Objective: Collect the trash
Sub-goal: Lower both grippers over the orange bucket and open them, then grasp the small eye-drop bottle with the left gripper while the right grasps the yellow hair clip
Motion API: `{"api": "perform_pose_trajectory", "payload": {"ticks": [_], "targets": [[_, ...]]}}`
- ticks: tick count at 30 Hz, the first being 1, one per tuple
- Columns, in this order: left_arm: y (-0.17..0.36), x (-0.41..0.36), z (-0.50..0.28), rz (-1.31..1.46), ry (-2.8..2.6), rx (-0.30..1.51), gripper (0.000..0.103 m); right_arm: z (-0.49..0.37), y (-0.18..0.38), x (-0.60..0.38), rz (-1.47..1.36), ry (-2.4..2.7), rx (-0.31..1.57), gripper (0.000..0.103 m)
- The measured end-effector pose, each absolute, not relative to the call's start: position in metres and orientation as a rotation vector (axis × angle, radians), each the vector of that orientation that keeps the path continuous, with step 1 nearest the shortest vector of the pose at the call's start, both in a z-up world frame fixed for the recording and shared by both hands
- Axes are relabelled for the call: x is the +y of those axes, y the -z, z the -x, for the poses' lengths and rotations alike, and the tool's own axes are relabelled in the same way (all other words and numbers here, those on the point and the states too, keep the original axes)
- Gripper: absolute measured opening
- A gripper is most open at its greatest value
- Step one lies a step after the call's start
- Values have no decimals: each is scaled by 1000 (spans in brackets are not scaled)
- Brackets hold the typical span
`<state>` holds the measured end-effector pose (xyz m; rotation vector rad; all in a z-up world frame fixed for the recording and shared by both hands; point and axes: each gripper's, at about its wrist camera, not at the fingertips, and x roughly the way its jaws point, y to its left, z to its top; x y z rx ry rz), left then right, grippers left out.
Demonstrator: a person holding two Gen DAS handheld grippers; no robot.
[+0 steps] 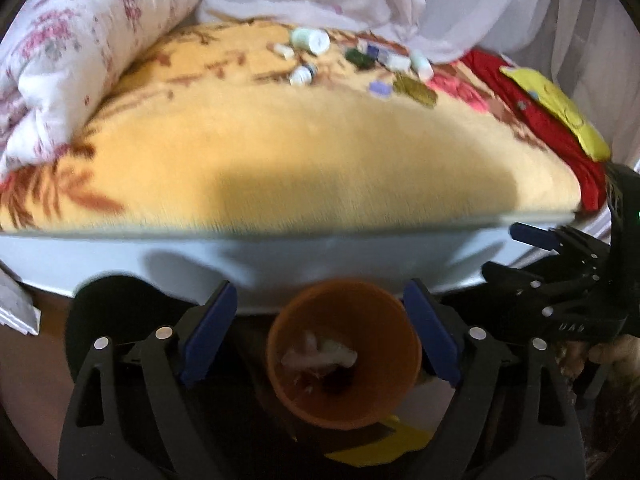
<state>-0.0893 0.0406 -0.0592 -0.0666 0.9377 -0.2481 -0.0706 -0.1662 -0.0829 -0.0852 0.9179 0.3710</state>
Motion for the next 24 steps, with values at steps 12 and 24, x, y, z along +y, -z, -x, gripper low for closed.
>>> {"api": "perform_pose_trajectory", "payload": {"ticks": [12, 24], "targets": [[33, 21, -61, 24, 222, 828, 83, 24, 41, -194, 4, -320, 773, 83], [72, -5, -197, -28, 161, 960, 80, 6, 52, -212, -8, -290, 785, 83]]}}
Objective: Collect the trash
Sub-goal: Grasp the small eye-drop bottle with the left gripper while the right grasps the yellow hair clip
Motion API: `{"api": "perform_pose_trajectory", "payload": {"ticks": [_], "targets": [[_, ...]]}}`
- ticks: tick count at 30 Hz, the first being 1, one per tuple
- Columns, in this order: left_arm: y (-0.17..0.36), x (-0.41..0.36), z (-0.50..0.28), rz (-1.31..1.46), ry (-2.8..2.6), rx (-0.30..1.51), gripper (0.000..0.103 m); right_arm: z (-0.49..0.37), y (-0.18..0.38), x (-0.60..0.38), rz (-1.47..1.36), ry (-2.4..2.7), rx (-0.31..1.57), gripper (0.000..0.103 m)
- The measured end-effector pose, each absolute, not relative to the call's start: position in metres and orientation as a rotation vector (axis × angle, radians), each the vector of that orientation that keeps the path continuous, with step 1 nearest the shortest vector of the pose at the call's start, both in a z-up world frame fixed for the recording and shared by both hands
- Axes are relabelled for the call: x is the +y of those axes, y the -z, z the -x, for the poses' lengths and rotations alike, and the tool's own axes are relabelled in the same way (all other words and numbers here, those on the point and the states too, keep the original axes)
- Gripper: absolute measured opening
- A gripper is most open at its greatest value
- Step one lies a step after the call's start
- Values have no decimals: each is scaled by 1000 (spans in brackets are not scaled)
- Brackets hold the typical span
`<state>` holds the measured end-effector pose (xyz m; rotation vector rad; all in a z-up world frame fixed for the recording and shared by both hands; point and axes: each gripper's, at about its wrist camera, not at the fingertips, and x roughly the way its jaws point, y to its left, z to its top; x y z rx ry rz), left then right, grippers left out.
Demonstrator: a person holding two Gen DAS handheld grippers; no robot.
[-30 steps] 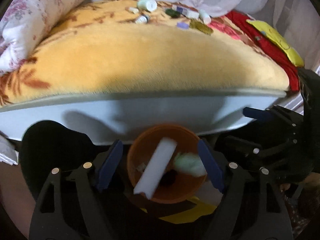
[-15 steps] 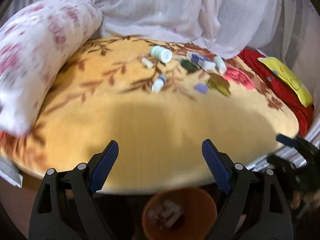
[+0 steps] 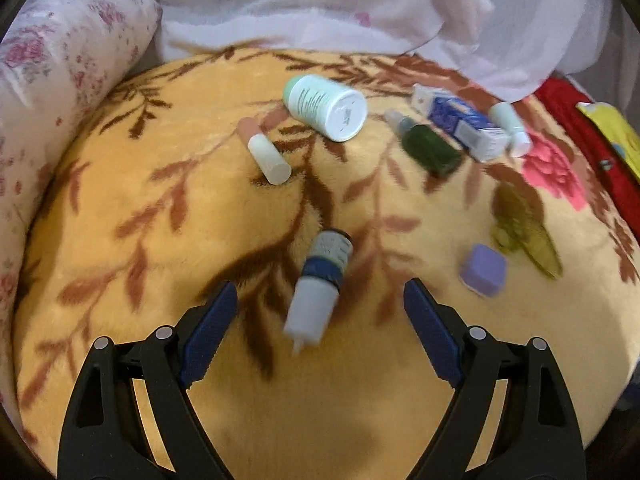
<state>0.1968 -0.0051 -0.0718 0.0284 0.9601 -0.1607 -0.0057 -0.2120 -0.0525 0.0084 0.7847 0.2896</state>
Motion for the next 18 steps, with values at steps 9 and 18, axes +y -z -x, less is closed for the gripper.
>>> {"api": "perform_pose_trajectory", "payload": {"ticks": [9, 18], "targets": [[68, 5, -183, 4, 143, 929, 23, -11, 57, -220, -24, -283, 796, 83], [41, 4, -93, 13, 231, 831, 23, -105, 41, -219, 21, -210, 803, 83]]}}
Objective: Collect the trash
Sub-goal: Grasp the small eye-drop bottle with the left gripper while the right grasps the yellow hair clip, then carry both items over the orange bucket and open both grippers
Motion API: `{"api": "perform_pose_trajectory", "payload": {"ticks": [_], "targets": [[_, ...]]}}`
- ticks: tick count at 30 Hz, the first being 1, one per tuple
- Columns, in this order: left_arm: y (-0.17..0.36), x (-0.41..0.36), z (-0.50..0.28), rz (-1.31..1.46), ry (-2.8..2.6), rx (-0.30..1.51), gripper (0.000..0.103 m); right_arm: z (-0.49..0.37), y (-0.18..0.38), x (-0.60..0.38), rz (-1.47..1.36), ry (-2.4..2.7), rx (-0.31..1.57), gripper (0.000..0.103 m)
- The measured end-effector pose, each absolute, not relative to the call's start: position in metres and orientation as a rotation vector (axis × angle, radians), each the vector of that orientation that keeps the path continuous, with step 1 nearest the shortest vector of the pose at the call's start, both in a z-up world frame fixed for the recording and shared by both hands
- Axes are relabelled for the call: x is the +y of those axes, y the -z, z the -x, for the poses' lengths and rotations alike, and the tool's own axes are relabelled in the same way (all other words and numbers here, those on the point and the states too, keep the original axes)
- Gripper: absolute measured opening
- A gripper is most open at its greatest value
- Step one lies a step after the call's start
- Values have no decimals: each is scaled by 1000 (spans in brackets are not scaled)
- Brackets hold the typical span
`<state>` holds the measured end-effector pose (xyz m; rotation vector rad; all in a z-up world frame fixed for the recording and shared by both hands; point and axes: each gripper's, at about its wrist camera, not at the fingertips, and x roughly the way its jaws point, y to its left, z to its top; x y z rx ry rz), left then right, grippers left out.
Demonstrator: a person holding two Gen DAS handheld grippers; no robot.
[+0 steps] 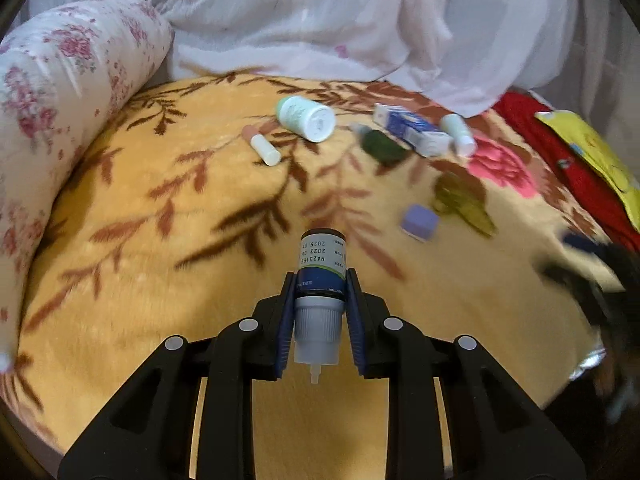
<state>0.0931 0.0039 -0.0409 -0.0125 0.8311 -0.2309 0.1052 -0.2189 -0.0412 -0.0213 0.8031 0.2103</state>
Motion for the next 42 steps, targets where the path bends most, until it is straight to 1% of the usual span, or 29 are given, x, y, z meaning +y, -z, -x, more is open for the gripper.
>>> {"api": "perform_pose_trajectory", "payload": {"ticks": [5, 12, 13, 14, 15, 16, 20, 26, 29, 33, 37, 42], "targets": [[44, 6, -65, 21, 253, 828, 24, -170, 45, -203, 21, -196, 864, 83], [48, 12, -55, 41, 251, 827, 24, -223, 58, -181, -3, -179, 951, 83], [49, 13, -54, 43, 255, 829, 24, -228, 63, -179, -1, -169, 970, 78], [49, 13, -53, 44, 257, 829, 24, -232, 67, -178, 5, -162, 987, 59], [49, 13, -52, 45, 258, 829, 24, -236, 74, -176, 12, -152, 1021, 46], [48, 13, -50, 46, 260, 827, 24, -238, 79, -177, 3, -148, 1045, 46], [46, 13, -43, 44, 271, 823, 24, -224, 72, -182, 8, -129, 1002, 45], [39, 8, -23, 52, 302, 810, 24, -180, 40, -192, 5, -164, 903, 45], [36, 4, -6, 43, 322, 810, 24, -140, 20, -194, -12, -222, 850, 46], [41, 1, 25, 32, 355, 843, 24, -64, 6, -187, -26, -361, 809, 46], [56, 2, 52, 36, 376, 904, 24, -7, 16, -173, -46, -465, 835, 46], [78, 7, 80, 32, 367, 979, 24, 44, 53, -157, -53, -533, 935, 46]]}}
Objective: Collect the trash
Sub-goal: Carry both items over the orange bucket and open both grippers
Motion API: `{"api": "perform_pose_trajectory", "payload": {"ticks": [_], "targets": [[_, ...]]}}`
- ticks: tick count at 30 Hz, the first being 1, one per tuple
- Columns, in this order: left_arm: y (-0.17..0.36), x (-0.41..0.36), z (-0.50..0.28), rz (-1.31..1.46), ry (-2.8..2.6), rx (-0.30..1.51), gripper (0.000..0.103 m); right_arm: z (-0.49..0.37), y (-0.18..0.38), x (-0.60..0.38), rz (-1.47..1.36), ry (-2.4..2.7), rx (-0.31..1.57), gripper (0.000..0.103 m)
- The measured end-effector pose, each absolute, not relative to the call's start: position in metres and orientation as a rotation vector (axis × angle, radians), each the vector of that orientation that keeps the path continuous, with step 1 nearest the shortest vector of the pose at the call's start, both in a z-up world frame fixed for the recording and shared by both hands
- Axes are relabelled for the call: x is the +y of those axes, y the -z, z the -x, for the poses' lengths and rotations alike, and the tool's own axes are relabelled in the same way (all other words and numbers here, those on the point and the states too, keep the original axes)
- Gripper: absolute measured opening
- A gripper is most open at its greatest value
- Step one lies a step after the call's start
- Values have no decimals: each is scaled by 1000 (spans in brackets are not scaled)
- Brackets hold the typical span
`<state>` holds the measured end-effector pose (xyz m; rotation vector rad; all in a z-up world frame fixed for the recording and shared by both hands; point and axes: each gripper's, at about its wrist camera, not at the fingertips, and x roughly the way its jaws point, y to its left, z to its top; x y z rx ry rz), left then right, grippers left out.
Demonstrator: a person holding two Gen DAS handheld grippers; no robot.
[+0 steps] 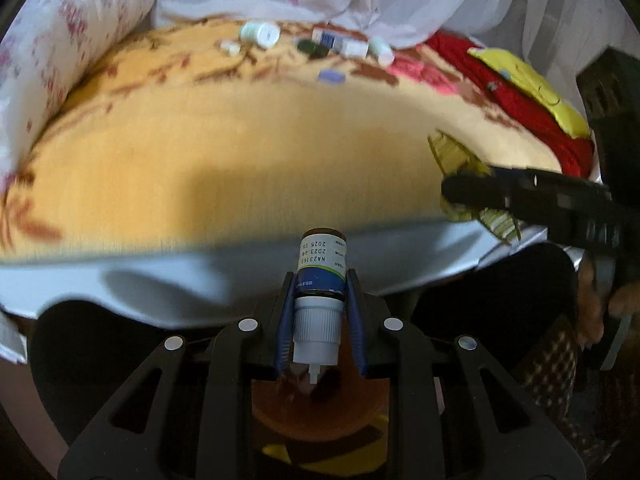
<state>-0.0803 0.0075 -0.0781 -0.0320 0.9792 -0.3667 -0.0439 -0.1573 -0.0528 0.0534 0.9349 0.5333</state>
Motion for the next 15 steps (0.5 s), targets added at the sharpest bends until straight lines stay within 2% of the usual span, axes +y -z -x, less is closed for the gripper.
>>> {"api": "perform_pose_trajectory", "payload": {"ticks": [7, 8, 9, 11, 15], "targets": [[101, 18, 98, 46, 322, 1073, 24, 71, 98, -146, -58, -555, 1061, 46], [103, 17, 100, 42, 325, 1087, 30, 74, 106, -141, -54, -565, 1087, 47], [105, 15, 101, 38, 326, 1105, 46, 77, 111, -138, -45, -572, 1100, 48], [106, 16, 102, 28, 295, 1114, 70, 82, 120, -133, -25, -569, 1123, 68], [97, 25, 101, 60, 272, 1086, 72, 83, 119, -139, 1, -521, 1096, 72]]}}
